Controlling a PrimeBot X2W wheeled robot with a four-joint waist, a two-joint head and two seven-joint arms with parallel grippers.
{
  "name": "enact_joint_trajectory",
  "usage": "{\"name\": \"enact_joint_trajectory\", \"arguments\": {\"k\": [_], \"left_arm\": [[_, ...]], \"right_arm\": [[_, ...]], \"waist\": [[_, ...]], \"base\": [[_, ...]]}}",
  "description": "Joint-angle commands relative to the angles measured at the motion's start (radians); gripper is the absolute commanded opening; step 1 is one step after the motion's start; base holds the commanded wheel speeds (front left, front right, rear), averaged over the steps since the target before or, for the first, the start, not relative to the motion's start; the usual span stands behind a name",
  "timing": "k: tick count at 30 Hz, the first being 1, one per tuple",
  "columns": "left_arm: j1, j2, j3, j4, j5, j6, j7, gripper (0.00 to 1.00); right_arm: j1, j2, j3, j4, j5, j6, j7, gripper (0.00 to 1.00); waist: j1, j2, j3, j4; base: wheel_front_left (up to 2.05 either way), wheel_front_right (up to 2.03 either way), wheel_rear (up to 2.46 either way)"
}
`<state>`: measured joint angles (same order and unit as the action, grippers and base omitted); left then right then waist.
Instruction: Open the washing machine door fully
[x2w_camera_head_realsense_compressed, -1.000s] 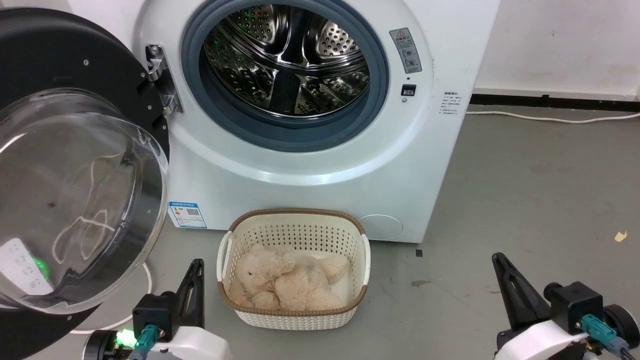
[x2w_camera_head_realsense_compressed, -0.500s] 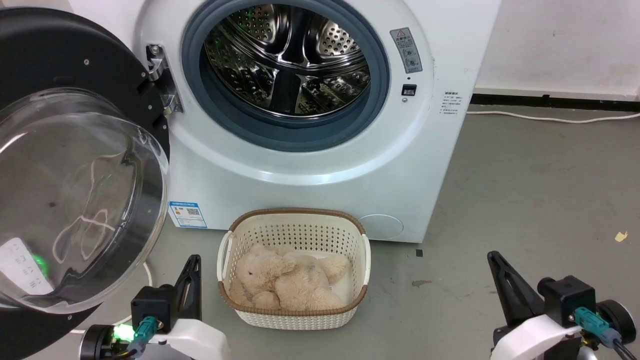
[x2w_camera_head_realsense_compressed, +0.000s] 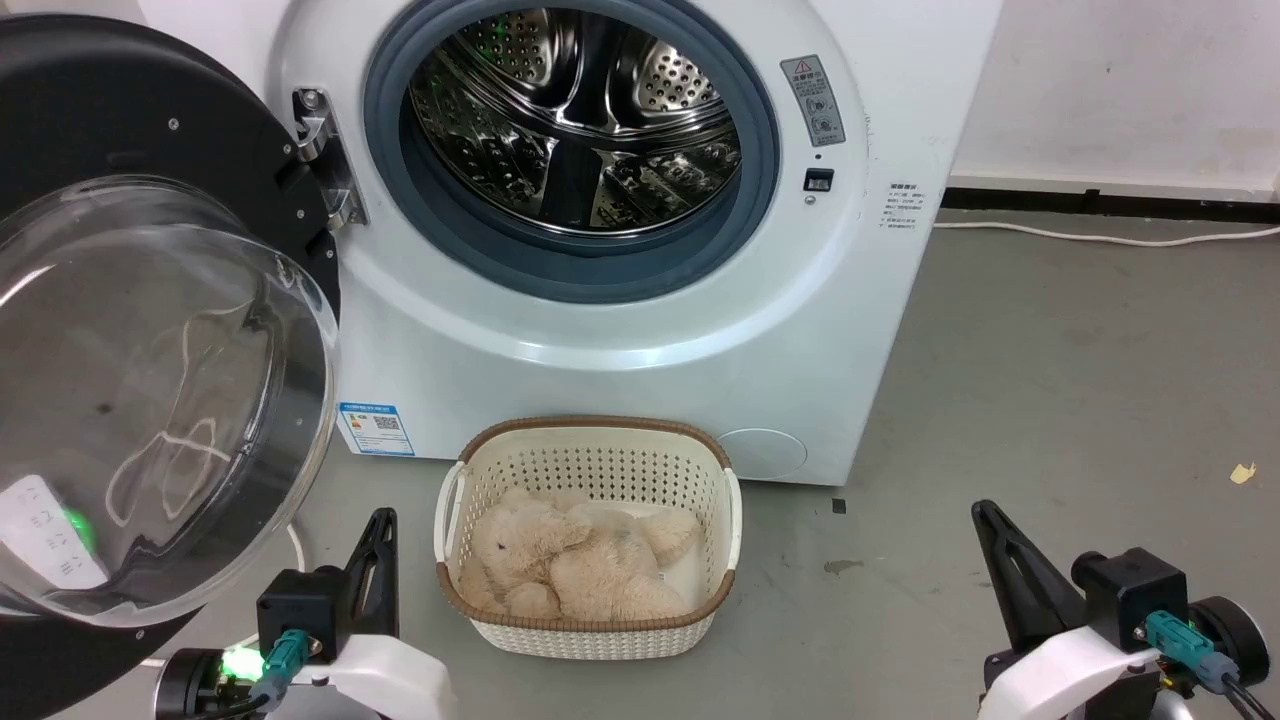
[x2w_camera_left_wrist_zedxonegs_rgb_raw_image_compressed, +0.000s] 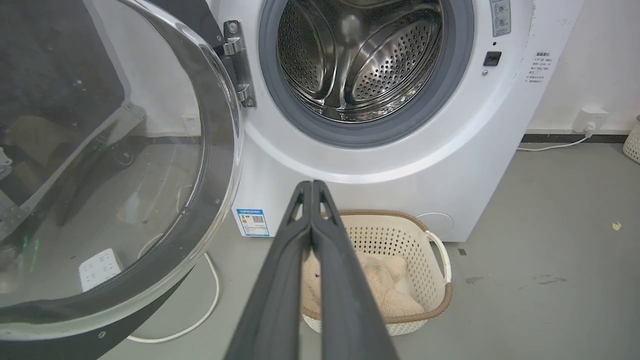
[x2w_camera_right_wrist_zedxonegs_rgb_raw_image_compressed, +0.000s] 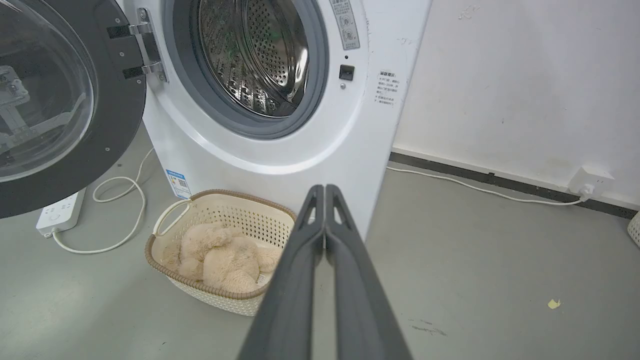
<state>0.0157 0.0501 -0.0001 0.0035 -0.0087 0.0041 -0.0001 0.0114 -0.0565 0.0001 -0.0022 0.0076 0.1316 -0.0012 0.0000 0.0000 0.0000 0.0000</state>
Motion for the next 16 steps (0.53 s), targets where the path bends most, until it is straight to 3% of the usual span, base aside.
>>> {"name": "enact_joint_trajectory", "arguments": {"k": [1, 16], "left_arm": [[-0.016, 0.0, 0.0, -0.004, 0.009, -0.004, 0.0, 0.0], [-0.016, 0.0, 0.0, -0.004, 0.009, -0.004, 0.0, 0.0]], "right_arm": [[-0.011, 0.006, 0.0, 0.002, -0.008, -0.001, 0.001, 0.0], [-0.011, 0.006, 0.0, 0.002, -0.008, -0.001, 0.001, 0.0]], "waist": [[0.0, 0.0, 0.0, 0.0], [0.0, 0.0, 0.0, 0.0]], "base": [[0.0, 0.0, 0.0], [0.0, 0.0, 0.0]]}}
